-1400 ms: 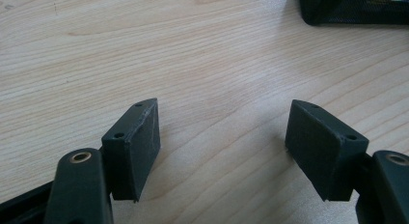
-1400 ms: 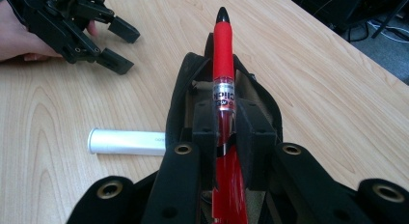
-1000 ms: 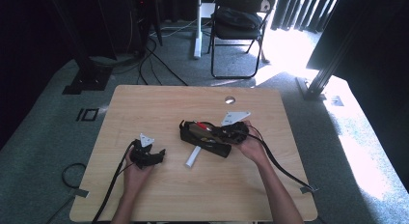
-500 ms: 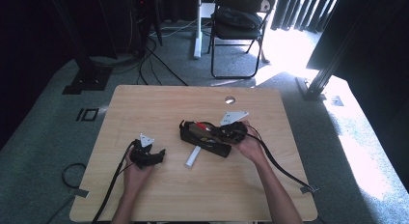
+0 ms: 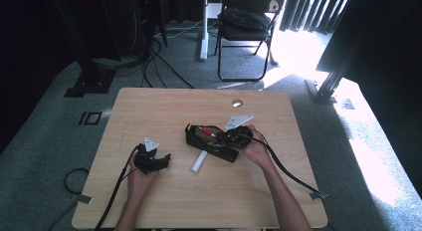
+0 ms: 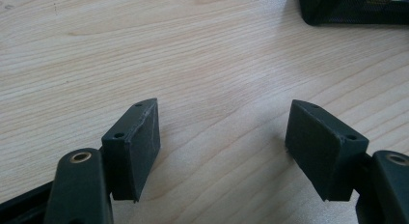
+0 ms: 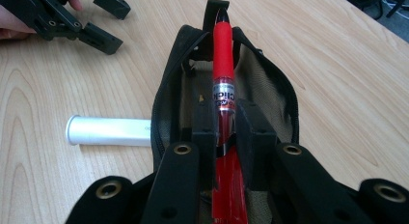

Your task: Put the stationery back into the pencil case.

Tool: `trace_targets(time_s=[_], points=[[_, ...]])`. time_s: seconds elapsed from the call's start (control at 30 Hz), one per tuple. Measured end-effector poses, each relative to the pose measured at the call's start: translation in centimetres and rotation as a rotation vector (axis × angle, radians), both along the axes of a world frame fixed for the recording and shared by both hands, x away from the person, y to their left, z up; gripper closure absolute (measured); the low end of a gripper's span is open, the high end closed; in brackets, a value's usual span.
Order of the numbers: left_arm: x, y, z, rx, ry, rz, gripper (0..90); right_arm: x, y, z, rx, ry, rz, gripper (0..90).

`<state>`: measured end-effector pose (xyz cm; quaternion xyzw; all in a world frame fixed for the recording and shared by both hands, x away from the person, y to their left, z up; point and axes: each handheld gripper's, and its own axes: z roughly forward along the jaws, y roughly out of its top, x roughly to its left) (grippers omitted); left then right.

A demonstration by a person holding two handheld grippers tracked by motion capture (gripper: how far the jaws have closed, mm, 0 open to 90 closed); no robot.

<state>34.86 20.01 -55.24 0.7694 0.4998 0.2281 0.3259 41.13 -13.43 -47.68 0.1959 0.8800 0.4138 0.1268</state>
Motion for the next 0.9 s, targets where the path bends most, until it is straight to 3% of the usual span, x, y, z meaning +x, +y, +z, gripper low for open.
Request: trace_targets(time_s=[0.23,0.63,0.9], points=[[0.0,0.0,0.0,0.000,0.000,0.000,28.7,0.3,0.1,-0.3,-0.005,0.031,0.012,78.7],[0.0,0.0,0.0,0.000,0.000,0.000,28.5,0.2,0.1,-0.4,-0.004,0.033,0.016,78.9],[0.0,0.0,0.0,-0.002,-0.001,0.002,28.6,-0.9,0.0,0.5,0.009,-0.002,0.008,66.4]])
